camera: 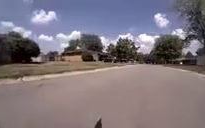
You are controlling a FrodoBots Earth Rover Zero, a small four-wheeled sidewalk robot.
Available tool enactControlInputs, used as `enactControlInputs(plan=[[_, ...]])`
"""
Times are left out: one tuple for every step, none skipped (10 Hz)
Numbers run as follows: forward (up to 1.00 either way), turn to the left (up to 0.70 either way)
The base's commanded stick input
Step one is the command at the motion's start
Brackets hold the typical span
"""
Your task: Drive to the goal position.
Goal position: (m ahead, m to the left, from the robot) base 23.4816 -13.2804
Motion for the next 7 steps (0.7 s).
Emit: enactControlInputs(plan=[[1.0,0.0],[1.0,0.0],[1.0,0.0],[1.0,0.0],[1.0,0.0],[1.0,0.0],[1.0,0.0]])
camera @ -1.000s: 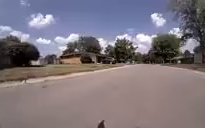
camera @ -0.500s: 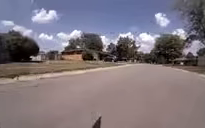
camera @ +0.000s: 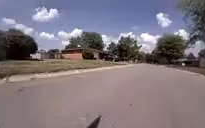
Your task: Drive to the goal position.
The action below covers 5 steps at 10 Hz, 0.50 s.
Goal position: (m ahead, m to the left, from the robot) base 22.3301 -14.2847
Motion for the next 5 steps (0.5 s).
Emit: enactControlInputs(plan=[[1.0,0.0],[1.0,0.0],[1.0,0.0],[1.0,0.0],[1.0,0.0]])
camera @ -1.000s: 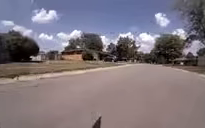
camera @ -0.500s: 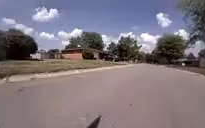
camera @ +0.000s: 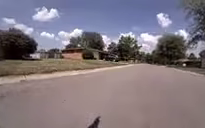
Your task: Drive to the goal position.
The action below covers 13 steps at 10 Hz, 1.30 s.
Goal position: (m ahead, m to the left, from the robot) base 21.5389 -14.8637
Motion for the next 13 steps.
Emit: enactControlInputs(plan=[[1.0,0.0],[1.0,0.0],[1.0,0.0],[1.0,0.0],[1.0,-0.4],[1.0,-0.4],[1.0,-0.34],[1.0,-0.12],[1.0,0.0],[1.0,0.0],[1.0,0.0],[1.0,0.0],[1.0,0.0]])
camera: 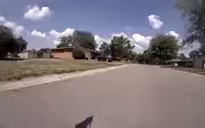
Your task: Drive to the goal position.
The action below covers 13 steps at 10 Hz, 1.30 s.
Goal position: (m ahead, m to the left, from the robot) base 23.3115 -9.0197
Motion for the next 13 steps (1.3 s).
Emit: enactControlInputs(plan=[[1.0,0.0],[1.0,0.0],[1.0,0.0],[1.0,-0.06],[1.0,-0.32],[1.0,-0.36],[1.0,-0.36],[1.0,-0.36],[1.0,-0.15],[1.0,0.0],[1.0,0.0],[1.0,0.0],[1.0,0.0]])
